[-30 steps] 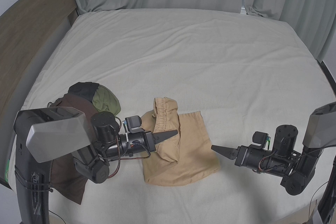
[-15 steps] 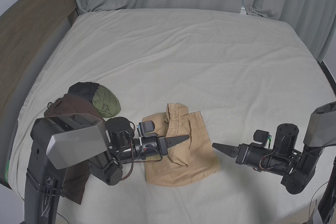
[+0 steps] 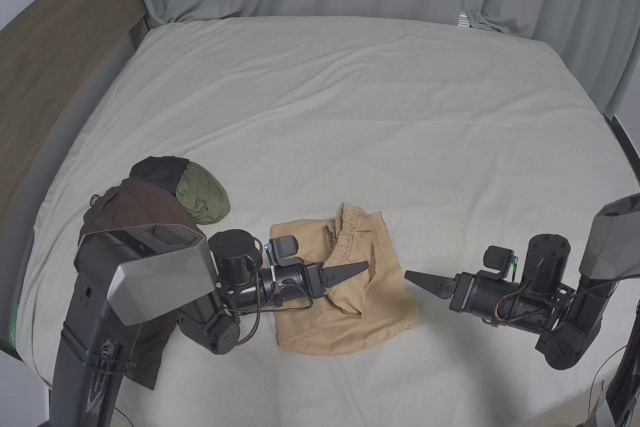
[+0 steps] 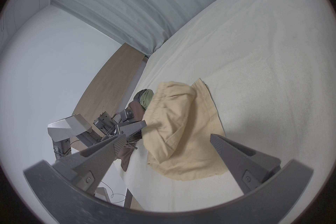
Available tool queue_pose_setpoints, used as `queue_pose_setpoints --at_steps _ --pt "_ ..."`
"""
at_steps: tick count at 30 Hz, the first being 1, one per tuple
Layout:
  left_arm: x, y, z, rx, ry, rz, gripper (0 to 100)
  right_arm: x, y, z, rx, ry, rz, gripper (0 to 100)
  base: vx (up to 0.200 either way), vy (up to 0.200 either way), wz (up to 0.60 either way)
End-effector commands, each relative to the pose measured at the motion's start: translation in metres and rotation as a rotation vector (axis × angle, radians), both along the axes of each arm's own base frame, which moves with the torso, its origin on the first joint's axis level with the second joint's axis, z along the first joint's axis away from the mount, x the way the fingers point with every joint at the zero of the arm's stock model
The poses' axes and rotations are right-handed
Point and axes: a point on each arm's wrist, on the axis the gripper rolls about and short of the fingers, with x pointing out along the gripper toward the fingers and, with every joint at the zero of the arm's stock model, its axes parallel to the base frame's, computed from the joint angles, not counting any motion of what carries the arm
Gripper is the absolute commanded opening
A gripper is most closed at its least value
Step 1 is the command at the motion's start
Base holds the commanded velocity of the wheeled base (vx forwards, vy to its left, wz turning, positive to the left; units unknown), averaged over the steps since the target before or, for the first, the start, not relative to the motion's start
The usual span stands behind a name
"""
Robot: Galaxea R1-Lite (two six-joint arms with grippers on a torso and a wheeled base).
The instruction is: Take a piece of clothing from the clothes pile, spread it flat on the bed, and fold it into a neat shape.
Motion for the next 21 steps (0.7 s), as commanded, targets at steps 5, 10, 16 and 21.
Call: queue_pose_setpoints --at_steps 5,10,16,21 --pt "0.001 0.001 -0.005 0.019 -0.024 0.026 100 0.0 0.0 0.0 -0.001 0.001 0.001 100 0.0 0.0 0.0" --pt "-0.003 0.011 -0.009 0.05 -0.026 0.055 100 -0.001 0.0 -0.001 -0.003 0.005 0.001 100 0.0 0.0 0.0" --pt "-0.01 0.044 0.016 0.091 -0.091 0.114 100 -0.003 0.002 -0.003 -0.007 0.013 0.012 100 0.0 0.0 0.0" --pt "-0.02 0.076 0.052 0.08 -0.121 0.173 100 -0.003 0.003 -0.002 -0.005 0.009 0.013 100 0.0 0.0 0.0"
